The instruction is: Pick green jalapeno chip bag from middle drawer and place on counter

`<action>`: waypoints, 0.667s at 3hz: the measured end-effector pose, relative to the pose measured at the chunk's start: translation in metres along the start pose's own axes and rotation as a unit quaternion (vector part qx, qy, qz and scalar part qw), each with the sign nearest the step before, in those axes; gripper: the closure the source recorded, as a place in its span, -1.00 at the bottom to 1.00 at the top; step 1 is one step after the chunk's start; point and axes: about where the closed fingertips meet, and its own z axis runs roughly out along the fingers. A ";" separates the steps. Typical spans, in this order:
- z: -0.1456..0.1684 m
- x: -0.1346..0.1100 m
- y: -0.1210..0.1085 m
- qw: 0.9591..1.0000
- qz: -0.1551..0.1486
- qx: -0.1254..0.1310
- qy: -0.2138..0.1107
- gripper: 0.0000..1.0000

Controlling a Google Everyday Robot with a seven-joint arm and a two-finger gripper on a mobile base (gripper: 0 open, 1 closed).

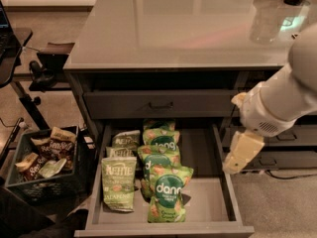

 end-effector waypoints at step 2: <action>0.049 -0.013 -0.009 0.999 -0.007 0.014 -0.045 -1.00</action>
Offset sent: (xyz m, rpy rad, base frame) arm 0.0157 0.0186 -0.0362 0.0610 -0.0307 0.0210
